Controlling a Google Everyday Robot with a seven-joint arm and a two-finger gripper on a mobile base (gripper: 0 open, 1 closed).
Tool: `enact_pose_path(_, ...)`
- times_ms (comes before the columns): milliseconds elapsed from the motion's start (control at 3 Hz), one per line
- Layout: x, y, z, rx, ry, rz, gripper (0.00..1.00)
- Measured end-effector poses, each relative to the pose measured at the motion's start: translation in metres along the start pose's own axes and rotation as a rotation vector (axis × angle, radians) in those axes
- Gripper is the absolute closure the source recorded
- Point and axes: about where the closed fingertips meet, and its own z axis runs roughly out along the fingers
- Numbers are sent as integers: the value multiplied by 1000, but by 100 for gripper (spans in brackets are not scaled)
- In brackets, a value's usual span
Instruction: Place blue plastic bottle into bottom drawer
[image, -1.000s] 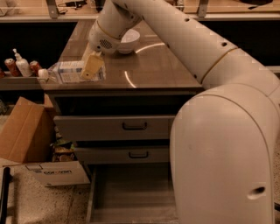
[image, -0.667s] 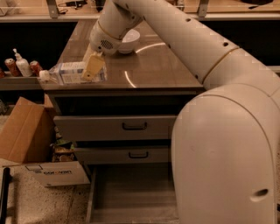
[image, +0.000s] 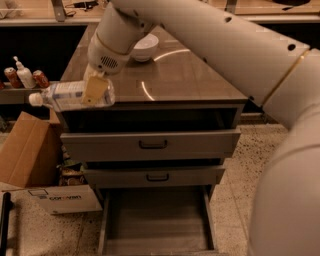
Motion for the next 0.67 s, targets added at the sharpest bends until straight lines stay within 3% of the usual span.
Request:
enact_pose_path(333,-1,48,26,-20,10,19,100)
enact_pose_path(667,19,97,74,-84,-71,56,100)
